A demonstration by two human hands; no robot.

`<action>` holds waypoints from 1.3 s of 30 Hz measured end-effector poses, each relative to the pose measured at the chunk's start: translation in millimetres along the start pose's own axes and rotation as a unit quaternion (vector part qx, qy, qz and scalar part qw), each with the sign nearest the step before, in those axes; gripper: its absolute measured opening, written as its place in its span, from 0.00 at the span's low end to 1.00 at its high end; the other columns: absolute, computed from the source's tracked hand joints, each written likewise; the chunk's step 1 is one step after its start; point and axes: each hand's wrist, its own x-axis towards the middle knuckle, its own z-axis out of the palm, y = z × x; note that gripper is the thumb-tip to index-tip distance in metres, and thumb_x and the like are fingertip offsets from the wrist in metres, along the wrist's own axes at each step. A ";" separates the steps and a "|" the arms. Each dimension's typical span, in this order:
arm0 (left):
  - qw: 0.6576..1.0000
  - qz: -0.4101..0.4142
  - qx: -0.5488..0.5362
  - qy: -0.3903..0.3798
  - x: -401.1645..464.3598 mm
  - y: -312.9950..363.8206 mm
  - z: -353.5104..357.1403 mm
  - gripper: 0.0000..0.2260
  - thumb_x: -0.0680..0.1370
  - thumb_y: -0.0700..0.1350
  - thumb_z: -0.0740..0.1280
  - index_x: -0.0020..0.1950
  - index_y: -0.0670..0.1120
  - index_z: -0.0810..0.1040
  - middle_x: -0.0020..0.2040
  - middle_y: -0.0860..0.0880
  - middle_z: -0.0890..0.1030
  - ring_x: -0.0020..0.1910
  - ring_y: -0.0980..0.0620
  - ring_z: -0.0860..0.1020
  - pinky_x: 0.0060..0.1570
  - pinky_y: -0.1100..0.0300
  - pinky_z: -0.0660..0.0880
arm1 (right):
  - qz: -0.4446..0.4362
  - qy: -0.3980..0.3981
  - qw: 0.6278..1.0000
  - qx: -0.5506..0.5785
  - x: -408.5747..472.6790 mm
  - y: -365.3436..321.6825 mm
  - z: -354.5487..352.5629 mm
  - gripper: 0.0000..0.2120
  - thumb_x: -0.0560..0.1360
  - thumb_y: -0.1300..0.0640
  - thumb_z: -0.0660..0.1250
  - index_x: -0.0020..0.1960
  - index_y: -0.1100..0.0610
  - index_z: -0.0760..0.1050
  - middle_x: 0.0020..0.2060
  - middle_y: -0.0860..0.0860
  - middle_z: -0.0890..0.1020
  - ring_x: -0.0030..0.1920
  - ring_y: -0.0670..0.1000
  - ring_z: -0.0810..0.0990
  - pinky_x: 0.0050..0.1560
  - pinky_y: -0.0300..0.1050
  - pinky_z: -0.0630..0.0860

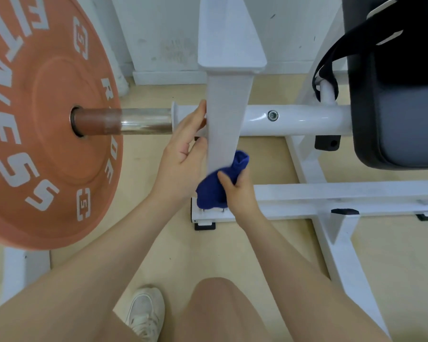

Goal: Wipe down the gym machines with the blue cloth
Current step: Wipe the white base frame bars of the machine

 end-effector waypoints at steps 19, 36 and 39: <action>0.957 -0.272 0.082 0.062 -21.8 -95.5 9.5 0.20 0.76 0.38 0.61 0.67 0.49 0.68 0.62 0.53 0.72 0.54 0.57 0.72 0.54 0.62 0.67 | 0.173 0.015 0.980 -0.095 -7.1 85.2 -29.9 0.15 0.79 0.64 0.55 0.65 0.55 0.63 0.49 0.52 0.75 0.53 0.56 0.76 0.45 0.44 0.69; 0.966 -0.209 0.136 -0.067 -14.3 -190.0 28.3 0.28 0.73 0.41 0.70 0.69 0.49 0.63 0.57 0.61 0.75 0.57 0.63 0.74 0.55 0.71 0.70 | -0.154 -0.074 0.861 -0.480 72.7 146.7 -25.4 0.28 0.74 0.53 0.45 0.73 0.49 0.62 0.70 0.45 0.67 0.74 0.49 0.55 0.72 0.51 0.40; 0.965 -0.215 0.145 -0.044 -8.2 -190.2 26.4 0.25 0.73 0.40 0.69 0.68 0.48 0.65 0.58 0.56 0.76 0.56 0.59 0.75 0.53 0.67 0.71 | -0.109 -0.002 0.833 -0.543 66.3 164.7 -57.5 0.19 0.81 0.52 0.50 0.71 0.45 0.64 0.73 0.42 0.62 0.76 0.52 0.46 0.71 0.61 0.36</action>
